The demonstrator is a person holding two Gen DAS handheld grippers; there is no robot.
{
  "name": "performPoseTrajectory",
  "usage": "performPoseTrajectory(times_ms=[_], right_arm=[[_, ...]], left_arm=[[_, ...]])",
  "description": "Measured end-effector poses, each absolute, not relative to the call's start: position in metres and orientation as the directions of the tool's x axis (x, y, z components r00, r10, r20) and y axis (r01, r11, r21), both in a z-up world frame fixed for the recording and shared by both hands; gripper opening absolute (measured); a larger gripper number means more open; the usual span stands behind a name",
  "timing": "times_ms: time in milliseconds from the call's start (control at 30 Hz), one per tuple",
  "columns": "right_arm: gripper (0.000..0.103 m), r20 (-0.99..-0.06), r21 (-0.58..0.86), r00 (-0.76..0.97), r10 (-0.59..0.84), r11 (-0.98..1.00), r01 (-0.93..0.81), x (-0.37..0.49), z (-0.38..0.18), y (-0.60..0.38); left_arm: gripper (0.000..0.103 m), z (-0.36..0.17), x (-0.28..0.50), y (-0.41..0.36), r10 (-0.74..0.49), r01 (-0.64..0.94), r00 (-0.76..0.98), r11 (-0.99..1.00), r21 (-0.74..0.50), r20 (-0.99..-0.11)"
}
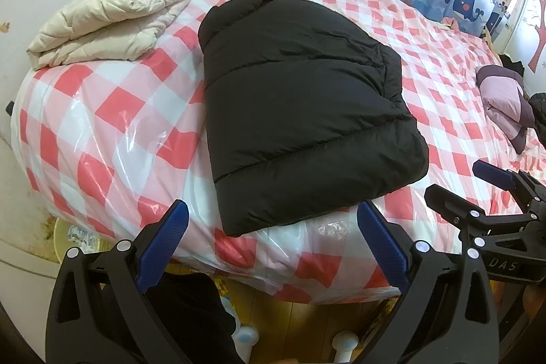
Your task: Fold large clothes
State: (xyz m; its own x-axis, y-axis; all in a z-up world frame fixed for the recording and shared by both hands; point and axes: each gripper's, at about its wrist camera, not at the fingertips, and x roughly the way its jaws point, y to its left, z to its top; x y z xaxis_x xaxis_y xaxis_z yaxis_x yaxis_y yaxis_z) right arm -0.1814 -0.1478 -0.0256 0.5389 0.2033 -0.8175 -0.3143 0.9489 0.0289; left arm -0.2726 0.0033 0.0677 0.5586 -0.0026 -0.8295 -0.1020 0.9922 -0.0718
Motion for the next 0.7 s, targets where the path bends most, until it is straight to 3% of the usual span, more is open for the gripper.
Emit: performPoseTrajectory(times_ms=[700], right_arm=[[0.098,-0.828,0.029,0.522,0.203,0.946,-0.322,-0.181,-0.029,-0.150]], left_arm=[[0.095,0.062,-0.266,0.013,0.014,-0.113,0.552,0.992,-0.058,-0.833]])
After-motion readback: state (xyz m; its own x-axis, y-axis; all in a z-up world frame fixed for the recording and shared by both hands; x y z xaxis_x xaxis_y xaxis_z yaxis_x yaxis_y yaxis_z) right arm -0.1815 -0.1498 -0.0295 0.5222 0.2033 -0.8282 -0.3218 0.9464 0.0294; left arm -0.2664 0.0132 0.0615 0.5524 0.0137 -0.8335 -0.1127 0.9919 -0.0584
